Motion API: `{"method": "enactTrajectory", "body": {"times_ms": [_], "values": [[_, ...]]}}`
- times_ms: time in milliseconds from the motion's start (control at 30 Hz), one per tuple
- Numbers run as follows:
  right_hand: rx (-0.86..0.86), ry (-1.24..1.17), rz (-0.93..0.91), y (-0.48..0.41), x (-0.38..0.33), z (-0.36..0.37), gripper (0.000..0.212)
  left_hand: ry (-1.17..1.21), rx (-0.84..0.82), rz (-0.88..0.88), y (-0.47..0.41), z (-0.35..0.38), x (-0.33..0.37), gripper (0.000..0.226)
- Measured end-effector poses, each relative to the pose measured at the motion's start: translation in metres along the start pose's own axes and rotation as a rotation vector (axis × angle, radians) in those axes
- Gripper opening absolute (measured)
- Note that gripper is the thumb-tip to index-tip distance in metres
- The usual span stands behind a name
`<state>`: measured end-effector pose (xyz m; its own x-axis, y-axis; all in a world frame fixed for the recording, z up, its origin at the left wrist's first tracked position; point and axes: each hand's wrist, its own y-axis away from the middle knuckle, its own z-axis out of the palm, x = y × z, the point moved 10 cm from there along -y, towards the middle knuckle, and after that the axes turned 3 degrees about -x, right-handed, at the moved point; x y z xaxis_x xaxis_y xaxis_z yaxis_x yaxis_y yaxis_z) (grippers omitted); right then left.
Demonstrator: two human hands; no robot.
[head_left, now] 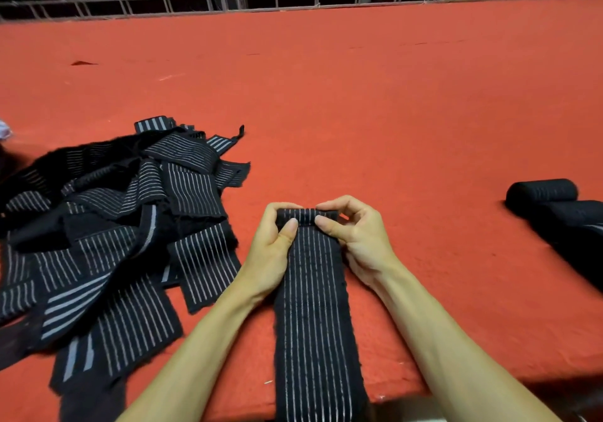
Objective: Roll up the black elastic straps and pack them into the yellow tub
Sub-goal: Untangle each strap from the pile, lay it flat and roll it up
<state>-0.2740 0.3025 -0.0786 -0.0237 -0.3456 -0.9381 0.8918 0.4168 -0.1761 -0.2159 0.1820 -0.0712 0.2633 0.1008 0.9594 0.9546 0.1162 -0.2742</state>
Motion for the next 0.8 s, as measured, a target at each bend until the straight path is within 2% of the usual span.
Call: {"method": "enactTrajectory", "body": {"times_ms": [100,133,200,233,367,433,567,633,700,800], "values": [[-0.009,0.097,-0.004,0.001,0.001,0.004,0.007,0.072,0.027,0.017,0.001,-0.006,0.001,0.023],[-0.012,0.135,0.0,0.001,0.002,0.007,0.015,0.08,0.035,0.028,0.001,-0.007,0.003,0.02],[-0.006,0.192,0.025,0.004,0.008,0.011,0.043,0.08,0.042,0.039,0.003,-0.008,0.006,0.013],[0.004,0.206,0.028,0.004,0.006,0.012,0.047,0.064,0.047,0.041,0.003,-0.008,0.008,0.015],[0.005,0.151,0.019,0.008,-0.001,0.01,0.015,0.01,0.056,0.038,0.003,-0.008,0.014,0.03],[-0.009,0.142,0.002,0.009,-0.003,0.009,0.01,-0.01,0.039,0.036,0.003,-0.005,0.016,0.031],[0.007,0.21,-0.026,0.011,-0.004,0.007,0.011,0.024,-0.036,-0.013,0.005,0.005,0.014,0.021],[0.018,0.25,-0.068,0.013,-0.009,0.006,0.016,0.058,-0.063,-0.038,0.006,0.008,0.01,0.024],[0.019,0.265,-0.102,0.013,-0.012,0.007,0.019,0.053,-0.034,-0.07,0.005,0.005,0.004,0.02],[0.033,0.228,-0.119,0.014,-0.015,0.007,0.024,0.022,0.033,-0.11,0.004,0.001,0.0,0.032]]}}
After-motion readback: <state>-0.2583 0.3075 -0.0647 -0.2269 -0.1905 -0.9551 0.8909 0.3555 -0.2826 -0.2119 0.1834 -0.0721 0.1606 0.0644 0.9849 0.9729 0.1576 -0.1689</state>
